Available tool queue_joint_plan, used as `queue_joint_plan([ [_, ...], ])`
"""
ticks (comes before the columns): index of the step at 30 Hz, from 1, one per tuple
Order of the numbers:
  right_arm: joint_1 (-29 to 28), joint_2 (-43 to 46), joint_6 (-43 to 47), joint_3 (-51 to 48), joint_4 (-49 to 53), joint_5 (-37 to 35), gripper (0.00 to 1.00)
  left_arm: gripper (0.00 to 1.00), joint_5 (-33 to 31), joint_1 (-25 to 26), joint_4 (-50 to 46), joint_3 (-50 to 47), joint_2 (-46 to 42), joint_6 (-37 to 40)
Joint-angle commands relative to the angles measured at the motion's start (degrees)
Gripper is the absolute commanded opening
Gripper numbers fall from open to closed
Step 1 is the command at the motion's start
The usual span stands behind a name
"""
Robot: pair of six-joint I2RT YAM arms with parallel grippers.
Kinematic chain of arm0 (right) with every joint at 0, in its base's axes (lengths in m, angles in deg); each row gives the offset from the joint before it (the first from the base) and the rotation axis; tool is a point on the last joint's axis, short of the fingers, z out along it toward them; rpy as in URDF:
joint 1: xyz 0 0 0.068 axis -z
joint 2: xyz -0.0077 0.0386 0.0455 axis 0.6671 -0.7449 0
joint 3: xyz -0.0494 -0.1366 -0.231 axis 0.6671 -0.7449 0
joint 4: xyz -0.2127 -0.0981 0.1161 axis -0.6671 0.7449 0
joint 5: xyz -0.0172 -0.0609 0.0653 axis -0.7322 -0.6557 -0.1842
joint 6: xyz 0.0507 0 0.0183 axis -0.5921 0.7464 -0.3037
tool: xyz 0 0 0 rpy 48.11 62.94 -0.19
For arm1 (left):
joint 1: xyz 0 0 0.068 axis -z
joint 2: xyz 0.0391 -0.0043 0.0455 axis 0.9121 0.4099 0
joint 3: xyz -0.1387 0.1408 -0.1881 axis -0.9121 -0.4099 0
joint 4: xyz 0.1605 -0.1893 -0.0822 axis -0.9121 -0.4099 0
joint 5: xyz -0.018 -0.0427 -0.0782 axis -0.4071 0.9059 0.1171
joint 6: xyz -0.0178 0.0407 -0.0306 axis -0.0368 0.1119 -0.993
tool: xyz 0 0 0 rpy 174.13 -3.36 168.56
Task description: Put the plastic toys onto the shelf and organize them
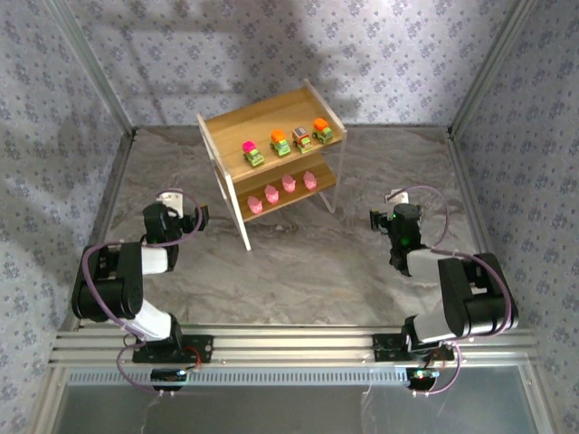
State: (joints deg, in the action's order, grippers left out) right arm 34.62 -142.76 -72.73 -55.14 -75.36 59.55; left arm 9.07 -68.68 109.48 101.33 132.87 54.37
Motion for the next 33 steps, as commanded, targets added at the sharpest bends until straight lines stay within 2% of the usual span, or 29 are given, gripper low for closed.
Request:
queue_joint_plan([
  [1,1.7,0.03,0.47,0.15,-3.77,3.09,0.9,1.0,3.23,-0.29,3.5,-0.83,0.28,1.1],
  [8,5.45,-0.28,-2.33,-1.49,-6.58,8.47,0.9,1.0,2.87,-0.3,3.41,-0.79,0.34,0.94],
  [11,7.12,-5.33,-2.26,-3.29,-14.8,13.14,0.9,1.0,1.73,-0.31,3.06,-0.52,0.36,0.48],
  [13,9.04,-4.4,-3.26,-1.28,-8.88,16.71,0.9,1.0,0.94,-0.34,2.72,-0.27,0.39,0.21],
  [14,9.63,-5.41,-3.97,-1.21,-10.55,18.04,0.9,1.0,0.87,-0.36,2.71,-0.29,0.38,0.13],
  [15,10.46,-5.04,-4.55,-0.17,-7.54,18.63,0.91,1.0,0.87,-0.3,2.71,-0.26,0.38,0.12],
  [22,10.34,-5.29,-5.52,0.14,-7.43,15.78,0.94,0.99,-0.19,-0.25,2.27,-0.06,0.48,-0.23],
  [24,10.29,-5.34,-5.65,0.14,-7.45,15.4,1.0,1.0,-0.18,-0.24,2.27,-0.01,0.45,-0.23],
  [33,10.04,-5.38,-5.93,0.31,-7.33,14.02,1.0,1.0,-0.19,-0.21,2.27,0.02,0.45,-0.21],
])
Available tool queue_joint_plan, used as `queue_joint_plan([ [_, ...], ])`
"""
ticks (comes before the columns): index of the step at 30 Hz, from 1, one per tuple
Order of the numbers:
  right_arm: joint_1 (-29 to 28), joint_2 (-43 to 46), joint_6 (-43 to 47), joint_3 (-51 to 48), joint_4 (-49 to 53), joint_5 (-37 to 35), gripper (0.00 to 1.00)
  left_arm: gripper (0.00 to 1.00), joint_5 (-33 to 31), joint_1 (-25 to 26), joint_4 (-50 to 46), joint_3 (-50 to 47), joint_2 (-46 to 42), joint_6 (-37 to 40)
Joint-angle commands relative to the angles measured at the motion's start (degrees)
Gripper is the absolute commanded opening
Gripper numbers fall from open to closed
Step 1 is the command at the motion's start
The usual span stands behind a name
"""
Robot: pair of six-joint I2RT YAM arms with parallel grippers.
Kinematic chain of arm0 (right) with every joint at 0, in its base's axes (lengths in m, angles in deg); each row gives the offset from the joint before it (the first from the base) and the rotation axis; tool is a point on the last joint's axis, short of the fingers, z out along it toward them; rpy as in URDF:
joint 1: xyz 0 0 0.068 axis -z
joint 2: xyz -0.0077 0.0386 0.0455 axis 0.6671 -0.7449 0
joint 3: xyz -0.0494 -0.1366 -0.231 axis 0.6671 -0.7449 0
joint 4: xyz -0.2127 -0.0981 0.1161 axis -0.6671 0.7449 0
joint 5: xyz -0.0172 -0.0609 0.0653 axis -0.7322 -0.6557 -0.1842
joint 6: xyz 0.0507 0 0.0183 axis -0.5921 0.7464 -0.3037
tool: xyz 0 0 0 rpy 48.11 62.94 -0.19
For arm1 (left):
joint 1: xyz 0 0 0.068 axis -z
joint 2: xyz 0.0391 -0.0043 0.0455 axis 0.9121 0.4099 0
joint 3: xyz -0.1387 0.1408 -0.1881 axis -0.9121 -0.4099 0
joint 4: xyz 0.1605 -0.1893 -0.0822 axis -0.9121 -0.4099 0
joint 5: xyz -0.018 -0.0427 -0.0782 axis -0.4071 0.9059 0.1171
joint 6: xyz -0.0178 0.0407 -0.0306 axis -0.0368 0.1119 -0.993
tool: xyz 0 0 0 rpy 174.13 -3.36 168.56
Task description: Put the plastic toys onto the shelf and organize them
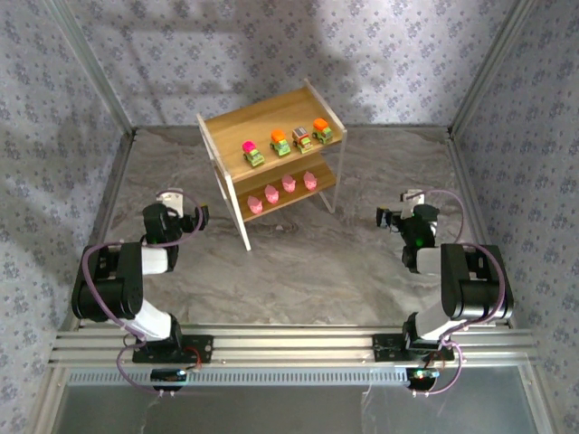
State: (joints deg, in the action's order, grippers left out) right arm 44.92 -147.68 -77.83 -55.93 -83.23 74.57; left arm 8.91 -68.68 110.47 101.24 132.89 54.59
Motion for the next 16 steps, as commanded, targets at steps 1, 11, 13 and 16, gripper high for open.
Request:
queue_joint_plan([
  [1,-0.26,-0.45,-0.83,1.07,0.5,-1.0,1.0,0.99,-0.05,-0.23,1.29,0.07,0.39,-0.45],
  [11,-0.35,-0.45,-0.75,1.09,0.54,-1.3,1.0,0.99,-0.03,-0.3,1.2,0.11,0.44,-0.45],
  [13,-0.4,-0.45,-0.74,1.08,0.54,-1.25,1.0,0.99,0.01,-0.34,1.25,0.09,0.43,-0.43],
  [16,-0.39,-0.49,-0.74,1.14,0.54,-1.26,1.0,1.0,-0.03,-0.31,1.2,0.1,0.43,-0.45],
])
